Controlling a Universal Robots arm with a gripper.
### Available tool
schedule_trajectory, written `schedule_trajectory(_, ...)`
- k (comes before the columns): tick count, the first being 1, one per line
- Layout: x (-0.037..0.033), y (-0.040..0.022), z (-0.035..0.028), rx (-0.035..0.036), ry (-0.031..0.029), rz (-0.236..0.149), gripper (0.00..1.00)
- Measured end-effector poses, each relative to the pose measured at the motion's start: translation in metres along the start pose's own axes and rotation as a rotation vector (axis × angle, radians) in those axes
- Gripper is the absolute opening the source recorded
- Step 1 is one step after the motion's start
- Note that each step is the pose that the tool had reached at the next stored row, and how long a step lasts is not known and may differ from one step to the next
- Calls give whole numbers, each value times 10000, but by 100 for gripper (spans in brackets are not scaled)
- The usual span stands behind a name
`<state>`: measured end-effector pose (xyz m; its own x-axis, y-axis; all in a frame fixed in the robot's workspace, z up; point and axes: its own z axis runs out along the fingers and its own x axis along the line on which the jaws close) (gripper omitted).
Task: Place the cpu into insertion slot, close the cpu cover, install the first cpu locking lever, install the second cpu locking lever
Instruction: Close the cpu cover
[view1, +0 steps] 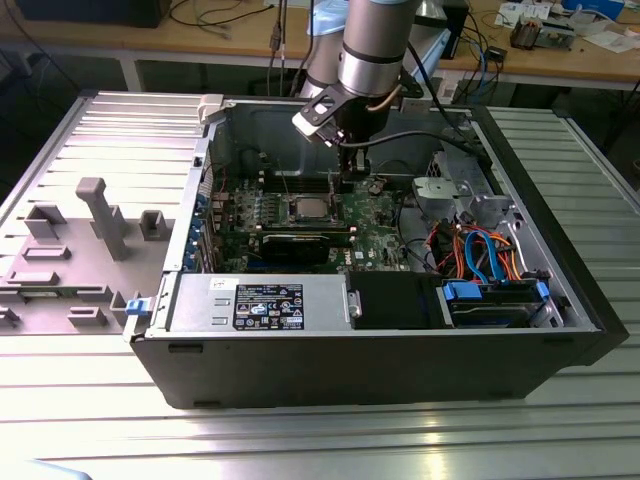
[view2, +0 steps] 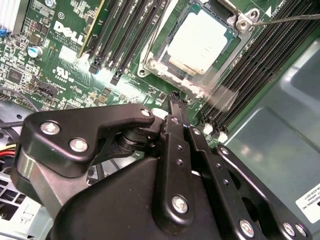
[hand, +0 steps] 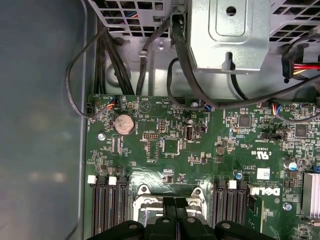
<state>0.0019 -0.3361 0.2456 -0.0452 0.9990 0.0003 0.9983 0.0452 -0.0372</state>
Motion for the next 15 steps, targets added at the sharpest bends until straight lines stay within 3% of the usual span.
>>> schedule_trajectory(8,4,-93,21,0,0,1,11)
schedule_trajectory(15,6,-136,33,0,0,-1,11)
